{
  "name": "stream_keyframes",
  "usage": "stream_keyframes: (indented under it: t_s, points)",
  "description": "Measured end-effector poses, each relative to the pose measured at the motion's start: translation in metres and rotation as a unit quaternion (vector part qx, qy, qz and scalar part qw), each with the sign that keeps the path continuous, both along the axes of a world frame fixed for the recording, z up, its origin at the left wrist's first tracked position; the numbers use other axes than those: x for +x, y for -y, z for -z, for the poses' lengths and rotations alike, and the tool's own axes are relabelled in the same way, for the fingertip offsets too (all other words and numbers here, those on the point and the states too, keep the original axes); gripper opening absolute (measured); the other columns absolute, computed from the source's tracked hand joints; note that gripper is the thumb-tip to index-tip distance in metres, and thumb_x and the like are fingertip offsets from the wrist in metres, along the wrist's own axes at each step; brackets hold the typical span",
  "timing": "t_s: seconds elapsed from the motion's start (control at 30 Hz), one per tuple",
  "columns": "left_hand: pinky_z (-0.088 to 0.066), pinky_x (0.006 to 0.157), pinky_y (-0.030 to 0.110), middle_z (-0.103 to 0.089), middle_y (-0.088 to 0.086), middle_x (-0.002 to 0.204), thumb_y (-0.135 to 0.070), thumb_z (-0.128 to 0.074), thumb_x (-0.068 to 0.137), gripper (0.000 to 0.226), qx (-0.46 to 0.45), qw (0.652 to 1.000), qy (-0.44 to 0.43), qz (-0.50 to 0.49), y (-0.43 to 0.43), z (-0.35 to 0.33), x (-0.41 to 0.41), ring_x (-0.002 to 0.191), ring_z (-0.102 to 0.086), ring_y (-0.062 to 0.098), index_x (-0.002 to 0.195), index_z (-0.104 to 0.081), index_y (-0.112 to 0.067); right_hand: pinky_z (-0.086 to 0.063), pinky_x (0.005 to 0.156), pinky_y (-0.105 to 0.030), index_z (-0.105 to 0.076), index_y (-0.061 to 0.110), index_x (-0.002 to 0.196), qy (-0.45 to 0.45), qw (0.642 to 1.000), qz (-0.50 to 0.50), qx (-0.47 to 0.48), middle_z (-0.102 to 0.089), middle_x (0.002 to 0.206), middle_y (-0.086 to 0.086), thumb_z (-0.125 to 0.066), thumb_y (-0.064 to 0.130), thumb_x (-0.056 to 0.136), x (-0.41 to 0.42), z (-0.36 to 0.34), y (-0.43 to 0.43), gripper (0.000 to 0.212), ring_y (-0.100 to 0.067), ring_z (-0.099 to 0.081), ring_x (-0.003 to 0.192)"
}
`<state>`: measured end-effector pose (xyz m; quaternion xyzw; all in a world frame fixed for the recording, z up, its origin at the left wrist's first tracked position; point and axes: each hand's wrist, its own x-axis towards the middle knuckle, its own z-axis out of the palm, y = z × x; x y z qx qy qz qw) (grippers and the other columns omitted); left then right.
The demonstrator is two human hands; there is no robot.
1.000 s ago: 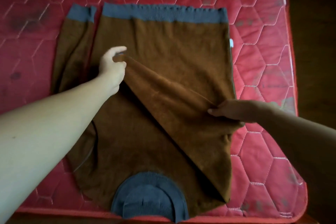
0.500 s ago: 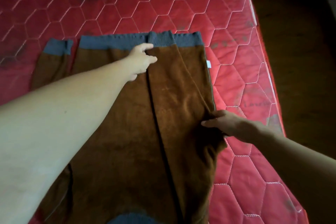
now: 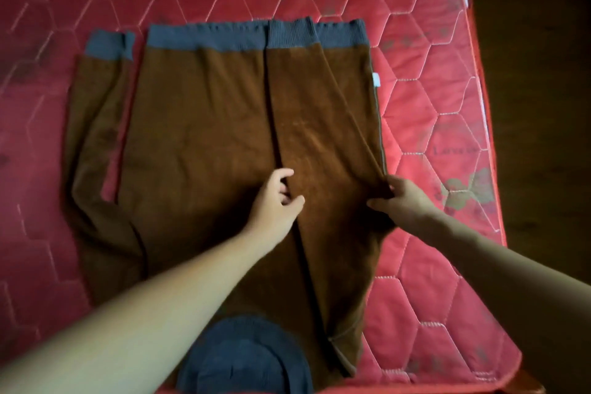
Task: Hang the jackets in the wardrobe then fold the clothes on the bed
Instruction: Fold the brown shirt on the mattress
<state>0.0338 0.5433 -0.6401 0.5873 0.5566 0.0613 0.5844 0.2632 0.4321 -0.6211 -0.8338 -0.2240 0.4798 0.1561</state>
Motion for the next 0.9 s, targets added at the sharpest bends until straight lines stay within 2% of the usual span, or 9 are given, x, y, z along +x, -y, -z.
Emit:
stream_keyframes:
  t_s: [0.1,0.2,0.27,0.33,0.4,0.47,0.67,0.73,0.9]
  points:
    - [-0.057,0.074,0.029,-0.063,-0.003,0.097,-0.021,-0.073,0.085,0.044,-0.059,0.997,0.000,0.044,0.078,-0.005,-0.026,0.077,-0.065,0.005,0.107,-0.053,-0.054,-0.050,0.086,-0.042,-0.048,0.019,0.136,0.200,0.972,-0.069,0.106,-0.057,0.112,-0.013,-0.071,0.010,0.080,-0.015,-0.003,0.028,0.061,-0.033,-0.056,0.103]
    - [-0.054,0.088,0.029,-0.067,-0.012,0.098,-0.027,-0.074,0.084,0.033,-0.118,0.987,-0.018,0.108,0.143,-0.006,-0.046,0.093,-0.065,0.005,0.103,-0.055,-0.046,-0.044,0.087,-0.048,-0.052,0.021,0.136,0.359,0.887,-0.250,0.149,-0.048,0.127,-0.017,-0.071,0.020,0.078,-0.038,-0.008,0.052,0.061,-0.040,-0.048,0.112]
    - [-0.052,0.086,0.022,-0.064,-0.017,0.095,-0.031,-0.072,0.083,0.029,-0.135,0.980,-0.042,0.138,0.174,-0.006,-0.056,0.094,-0.061,0.002,0.100,-0.054,-0.046,-0.042,0.100,-0.052,-0.054,0.023,0.141,0.344,0.836,-0.398,0.158,-0.046,0.144,-0.020,-0.072,0.039,0.084,-0.053,-0.006,0.066,0.062,-0.042,-0.044,0.131]
    - [-0.057,0.084,0.029,-0.061,-0.017,0.090,-0.027,-0.070,0.084,0.026,-0.146,0.977,-0.053,0.143,0.195,-0.004,-0.061,0.088,-0.062,0.006,0.097,-0.054,-0.043,-0.022,0.119,-0.059,-0.028,0.028,0.158,0.297,0.805,-0.507,0.085,-0.018,0.166,-0.019,-0.059,0.059,0.090,-0.056,0.002,0.080,0.081,-0.039,-0.017,0.152]
    - [-0.062,0.077,0.038,-0.060,-0.011,0.085,-0.019,-0.068,0.087,0.024,-0.157,0.976,-0.054,0.142,0.207,-0.003,-0.063,0.076,-0.065,0.007,0.094,-0.055,-0.037,-0.002,0.122,-0.060,0.013,0.034,0.159,0.272,0.797,-0.539,0.034,0.023,0.166,-0.009,-0.045,0.067,0.093,-0.047,0.011,0.093,0.094,-0.032,0.017,0.154]
    - [-0.062,0.067,0.036,-0.063,-0.006,0.079,-0.014,-0.067,0.090,0.023,-0.159,0.973,-0.053,0.158,0.212,-0.004,-0.061,0.065,-0.068,0.007,0.090,-0.056,-0.035,0.001,0.122,-0.062,0.031,0.037,0.152,0.266,0.799,-0.540,0.013,0.041,0.159,-0.005,-0.044,0.071,0.091,-0.039,0.014,0.102,0.102,-0.027,0.031,0.149]
    - [-0.060,0.072,0.038,-0.069,-0.009,0.081,-0.028,-0.060,0.095,0.005,-0.108,0.936,-0.091,0.323,0.201,-0.019,-0.057,0.070,-0.067,0.012,0.098,-0.060,-0.032,0.005,0.120,-0.065,0.016,0.034,0.158,0.256,0.821,-0.509,-0.033,0.035,0.161,-0.011,-0.043,0.068,0.093,-0.052,-0.001,0.098,0.094,-0.028,0.032,0.149]
    - [-0.058,0.074,0.034,-0.069,-0.009,0.084,-0.032,-0.058,0.096,0.013,-0.087,0.942,-0.090,0.312,0.185,-0.026,-0.063,0.076,-0.067,0.012,0.109,-0.059,-0.036,0.004,0.122,-0.060,0.002,0.035,0.160,0.268,0.829,-0.490,0.025,0.023,0.166,-0.007,-0.038,0.063,0.096,-0.068,-0.007,0.089,0.081,-0.028,0.024,0.152]
    - [-0.049,0.086,0.033,-0.064,-0.006,0.095,-0.026,-0.061,0.094,0.033,0.167,0.959,-0.155,0.167,0.129,-0.031,-0.128,0.097,-0.060,0.015,0.126,-0.058,-0.027,-0.003,0.122,-0.059,0.020,0.036,0.156,0.262,0.799,-0.541,-0.001,0.026,0.166,-0.005,-0.042,0.065,0.095,-0.099,-0.001,0.088,0.092,-0.034,0.020,0.153]
